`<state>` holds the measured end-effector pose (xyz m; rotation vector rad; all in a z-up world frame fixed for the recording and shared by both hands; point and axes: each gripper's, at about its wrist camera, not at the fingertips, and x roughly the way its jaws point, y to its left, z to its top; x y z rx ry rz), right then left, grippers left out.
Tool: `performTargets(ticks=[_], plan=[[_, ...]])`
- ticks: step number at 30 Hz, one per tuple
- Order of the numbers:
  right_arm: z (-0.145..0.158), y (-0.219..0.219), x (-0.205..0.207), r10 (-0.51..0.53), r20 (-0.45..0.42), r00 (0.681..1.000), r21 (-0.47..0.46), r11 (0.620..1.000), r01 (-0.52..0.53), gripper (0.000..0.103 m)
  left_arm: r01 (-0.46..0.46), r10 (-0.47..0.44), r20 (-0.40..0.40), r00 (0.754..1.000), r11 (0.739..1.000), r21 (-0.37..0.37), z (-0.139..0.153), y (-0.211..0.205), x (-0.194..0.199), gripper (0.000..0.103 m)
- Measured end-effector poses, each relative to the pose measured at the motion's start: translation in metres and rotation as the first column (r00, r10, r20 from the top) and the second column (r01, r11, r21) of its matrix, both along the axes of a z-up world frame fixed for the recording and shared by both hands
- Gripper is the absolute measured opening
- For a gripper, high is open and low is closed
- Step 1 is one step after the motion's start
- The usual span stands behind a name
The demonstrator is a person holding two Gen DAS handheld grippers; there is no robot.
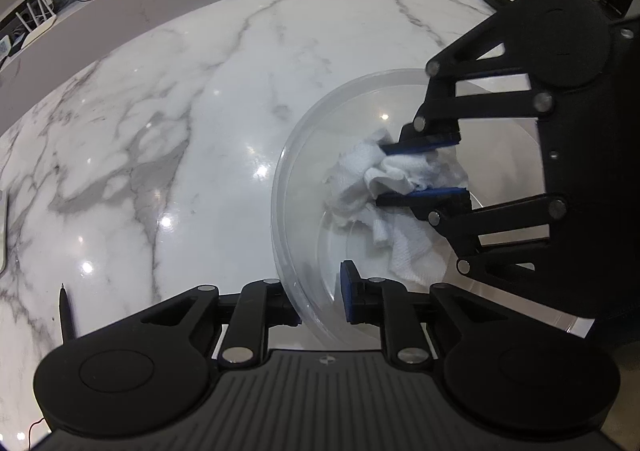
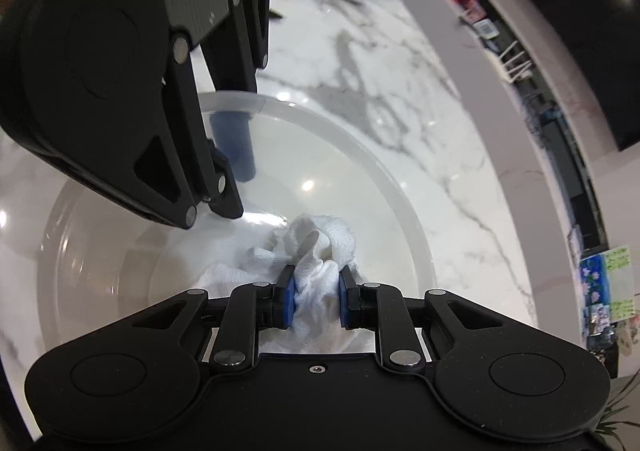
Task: Clean bowl
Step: 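Wipe the cloth up along the inner wall with the right tool while the left holds the rim, then open the right tool to drop the cloth in the bowl while the left releases the rim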
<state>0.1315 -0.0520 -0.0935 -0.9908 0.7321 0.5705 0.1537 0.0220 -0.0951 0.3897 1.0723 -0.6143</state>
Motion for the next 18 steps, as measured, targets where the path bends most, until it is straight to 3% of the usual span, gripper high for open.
performTargets(ticks=[6,16,18], plan=[[0.013,0.0,-0.009,-0.029,0.115,0.993,-0.019,0.999,0.032,0.017,-0.018,0.018,0.008,1.0,1.0,0.004,0.001,0.001,0.001,0.016],[0.026,-0.01,-0.016,-0.107,0.056,0.993,-0.023,0.994,0.108,0.018,-0.049,0.05,0.025,0.998,0.998,-0.031,0.008,0.005,0.004,0.016],[0.03,-0.012,-0.016,-0.13,0.039,0.991,-0.003,0.991,0.131,0.022,-0.076,0.078,0.031,0.996,0.996,-0.049,0.012,0.008,0.006,0.019]])
